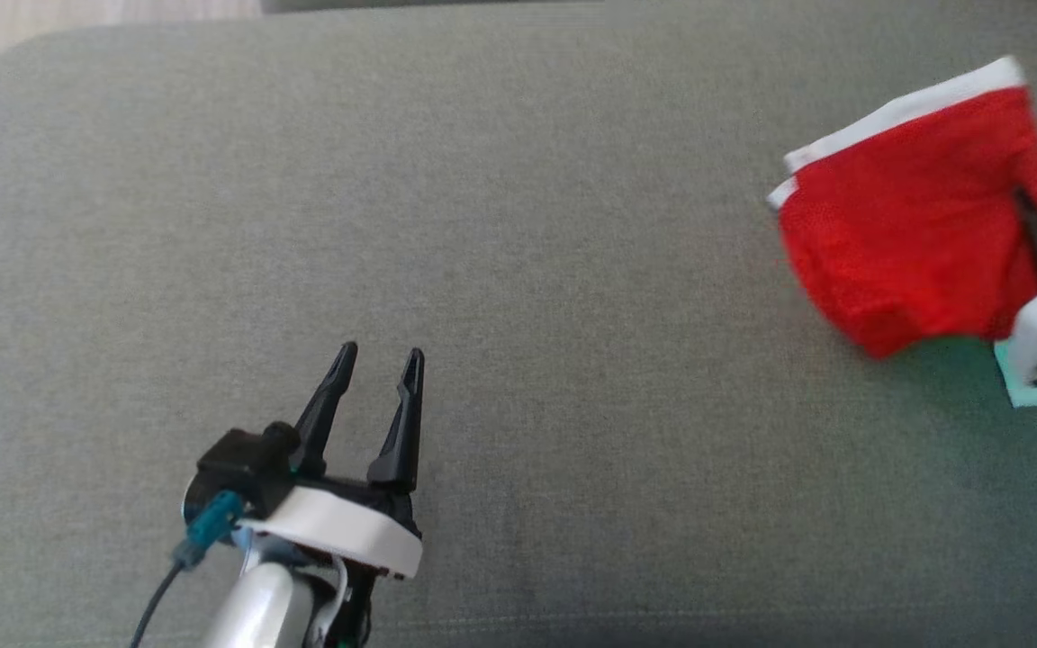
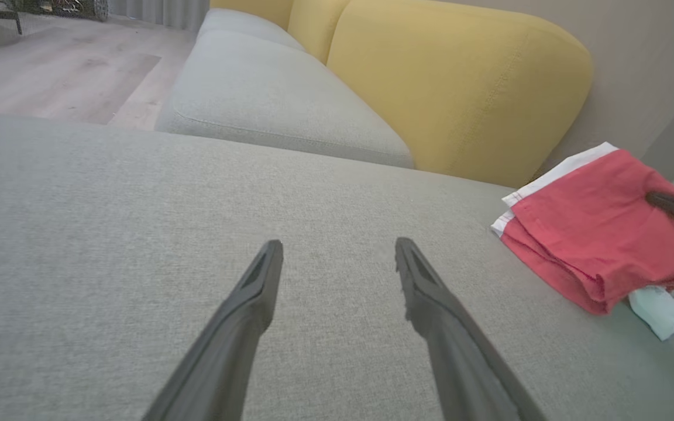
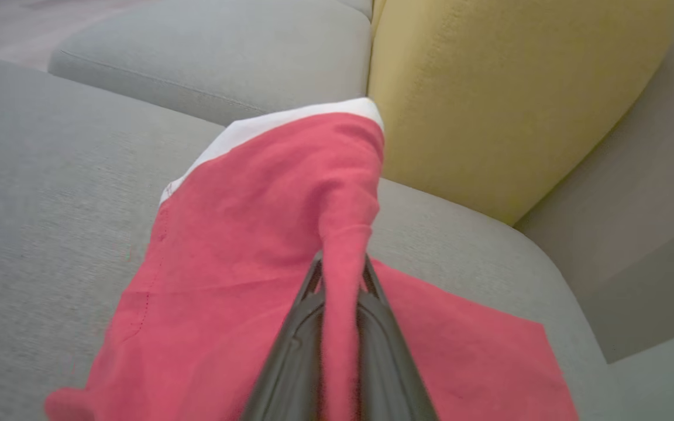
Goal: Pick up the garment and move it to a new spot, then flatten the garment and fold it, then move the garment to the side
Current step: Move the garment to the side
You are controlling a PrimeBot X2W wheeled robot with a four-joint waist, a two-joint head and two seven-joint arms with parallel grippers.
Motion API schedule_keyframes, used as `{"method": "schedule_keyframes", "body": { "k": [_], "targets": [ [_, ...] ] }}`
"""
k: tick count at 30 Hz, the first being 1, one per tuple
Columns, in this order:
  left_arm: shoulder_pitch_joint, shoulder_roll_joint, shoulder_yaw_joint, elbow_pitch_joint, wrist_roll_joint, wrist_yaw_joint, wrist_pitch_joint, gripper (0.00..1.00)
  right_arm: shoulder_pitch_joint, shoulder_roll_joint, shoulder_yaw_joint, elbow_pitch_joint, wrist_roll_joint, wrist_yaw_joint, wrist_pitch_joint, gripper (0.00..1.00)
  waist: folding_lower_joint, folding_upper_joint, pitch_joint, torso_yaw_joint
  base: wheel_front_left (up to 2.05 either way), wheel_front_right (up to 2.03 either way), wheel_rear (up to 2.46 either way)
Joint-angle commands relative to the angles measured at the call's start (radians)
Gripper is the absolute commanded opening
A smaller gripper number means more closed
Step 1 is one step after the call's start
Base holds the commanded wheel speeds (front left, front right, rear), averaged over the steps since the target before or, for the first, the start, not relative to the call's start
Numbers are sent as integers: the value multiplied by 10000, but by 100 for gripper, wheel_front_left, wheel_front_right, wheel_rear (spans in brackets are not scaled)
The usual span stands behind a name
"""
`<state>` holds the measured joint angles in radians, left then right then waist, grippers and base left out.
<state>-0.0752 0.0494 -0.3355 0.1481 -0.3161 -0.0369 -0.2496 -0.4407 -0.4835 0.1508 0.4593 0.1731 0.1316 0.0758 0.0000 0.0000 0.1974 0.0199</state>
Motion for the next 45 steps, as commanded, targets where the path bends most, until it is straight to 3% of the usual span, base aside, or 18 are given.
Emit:
{"method": "schedule_keyframes", "body": {
  "k": [1,6,11,31,32,33,34,35,45],
  "targets": [
    [-611,8,435,-353,158,-81,-122,100,-349,-646,4,-380,135,-9,199,0,0,0,388,-242,0,0,0],
    [-851,8,466,-332,304,-235,-122,100,-499,-1381,-319,-243,260,-9,451,0,0,0,918,-420,0,0,0],
    [-1092,8,429,-318,373,-321,-122,100,-544,-1670,-788,71,195,-9,567,0,0,0,1239,-461,0,0,0],
    [-1568,8,516,-267,610,-524,-122,100,-668,-1154,-2740,621,-1085,-9,1478,0,0,0,2064,-441,0,0,0],
    [-1589,8,501,-258,611,-532,-122,100,-674,-1120,-2759,604,-1119,-9,1479,3,0,0,2079,-435,0,0,0],
    [-1613,8,486,-248,608,-537,-122,100,-689,-1069,-2789,580,-1134,-9,1462,35,0,0,2089,-428,0,0,0],
    [-1636,8,473,-236,603,-539,-122,100,-705,-998,-2846,570,-1112,-9,1459,54,0,0,2092,-424,0,0,0],
    [-1661,8,470,-236,585,-540,-122,100,-715,-938,-2885,556,-1107,-9,1463,100,0,0,2090,-424,0,0,0],
    [-1615,8,596,-161,424,-475,-122,100,-799,-590,-2949,56,-1143,-9,1436,100,0,0,1506,-492,0,0,0]
  ]
}}
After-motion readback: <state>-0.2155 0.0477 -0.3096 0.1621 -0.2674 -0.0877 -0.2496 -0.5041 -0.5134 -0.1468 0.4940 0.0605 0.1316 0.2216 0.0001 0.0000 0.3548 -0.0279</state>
